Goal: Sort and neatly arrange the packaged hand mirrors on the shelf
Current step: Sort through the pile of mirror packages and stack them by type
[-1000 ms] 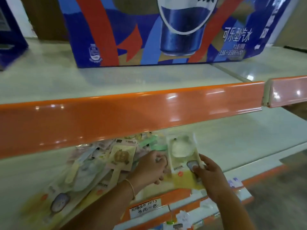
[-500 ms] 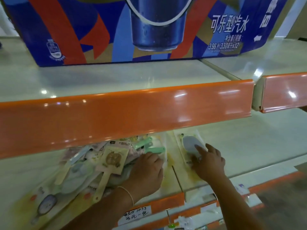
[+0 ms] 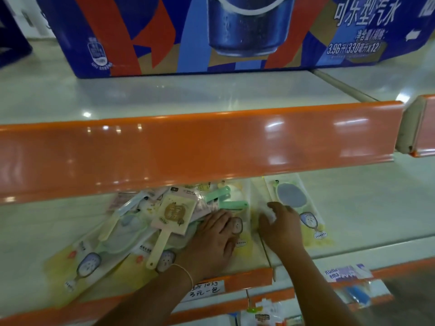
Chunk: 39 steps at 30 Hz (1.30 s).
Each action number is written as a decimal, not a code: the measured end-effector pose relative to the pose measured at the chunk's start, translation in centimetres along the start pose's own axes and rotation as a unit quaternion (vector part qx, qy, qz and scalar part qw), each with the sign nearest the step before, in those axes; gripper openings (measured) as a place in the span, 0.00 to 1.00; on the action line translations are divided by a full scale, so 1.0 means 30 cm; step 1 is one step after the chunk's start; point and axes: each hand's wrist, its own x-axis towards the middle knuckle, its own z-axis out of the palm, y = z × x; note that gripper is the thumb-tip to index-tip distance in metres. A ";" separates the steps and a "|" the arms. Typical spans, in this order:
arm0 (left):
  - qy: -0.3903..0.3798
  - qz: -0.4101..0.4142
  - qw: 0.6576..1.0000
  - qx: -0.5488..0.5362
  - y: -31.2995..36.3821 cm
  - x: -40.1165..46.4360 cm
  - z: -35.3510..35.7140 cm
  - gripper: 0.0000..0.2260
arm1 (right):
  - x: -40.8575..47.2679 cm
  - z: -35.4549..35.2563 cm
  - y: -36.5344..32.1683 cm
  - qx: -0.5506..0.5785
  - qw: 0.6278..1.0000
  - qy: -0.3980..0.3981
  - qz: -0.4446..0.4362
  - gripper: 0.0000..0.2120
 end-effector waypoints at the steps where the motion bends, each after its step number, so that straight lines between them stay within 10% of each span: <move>1: -0.001 -0.008 1.000 -0.002 0.003 -0.002 -0.001 0.30 | -0.019 0.017 -0.032 0.034 0.999 -0.020 0.008 0.22; 14: 0.090 -0.132 0.987 -0.006 0.002 -0.029 0.002 0.22 | -0.048 0.079 -0.202 0.027 0.993 -0.100 0.054 0.40; 31: 0.103 -0.107 0.976 -0.158 0.109 0.026 -0.074 0.19 | -0.024 -0.085 0.018 0.299 0.941 -0.083 0.136 0.28; 34: 0.040 -0.259 0.905 -0.336 0.180 0.104 -0.127 0.16 | -0.030 -0.139 0.060 0.352 0.923 -0.074 0.137 0.26; 39: -0.052 -0.437 0.620 -0.650 0.212 0.226 -0.123 0.13 | -0.047 -0.169 0.120 0.408 0.898 -0.099 0.129 0.25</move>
